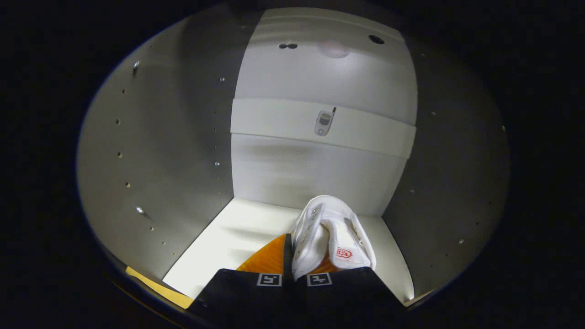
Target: Open the shoe cabinet door, grab the shoes and put them into the shoe cabinet, then close the shoe cabinet door.
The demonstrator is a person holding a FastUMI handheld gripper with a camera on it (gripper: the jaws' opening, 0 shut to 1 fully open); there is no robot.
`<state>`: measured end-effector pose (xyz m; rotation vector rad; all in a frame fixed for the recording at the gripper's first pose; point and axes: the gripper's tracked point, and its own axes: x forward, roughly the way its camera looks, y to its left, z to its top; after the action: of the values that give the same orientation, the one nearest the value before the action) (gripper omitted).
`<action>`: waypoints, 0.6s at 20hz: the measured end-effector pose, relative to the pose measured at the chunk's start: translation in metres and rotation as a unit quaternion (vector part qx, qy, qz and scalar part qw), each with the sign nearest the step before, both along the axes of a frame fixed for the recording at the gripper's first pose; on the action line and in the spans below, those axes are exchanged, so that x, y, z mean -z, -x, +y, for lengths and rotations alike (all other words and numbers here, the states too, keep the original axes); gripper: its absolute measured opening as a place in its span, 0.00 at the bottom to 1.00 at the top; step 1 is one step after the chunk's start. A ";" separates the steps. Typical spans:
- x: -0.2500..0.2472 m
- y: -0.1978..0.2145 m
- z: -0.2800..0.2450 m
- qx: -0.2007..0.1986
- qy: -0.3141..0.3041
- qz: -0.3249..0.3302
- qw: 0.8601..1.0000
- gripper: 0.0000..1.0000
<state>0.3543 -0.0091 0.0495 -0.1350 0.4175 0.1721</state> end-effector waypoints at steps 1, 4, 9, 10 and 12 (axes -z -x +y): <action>0.007 -0.002 0.003 -0.004 0.014 0.004 1.000 0.05; 0.024 -0.006 0.009 -0.006 0.033 0.023 0.999 0.05; 0.032 -0.004 0.009 0.014 0.042 0.042 0.998 0.10; 0.032 -0.005 0.008 0.021 0.040 0.042 0.998 0.16; 0.030 -0.001 0.007 0.029 0.033 0.047 0.998 0.21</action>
<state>0.3558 -0.0022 0.0197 -0.1800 0.5201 0.1073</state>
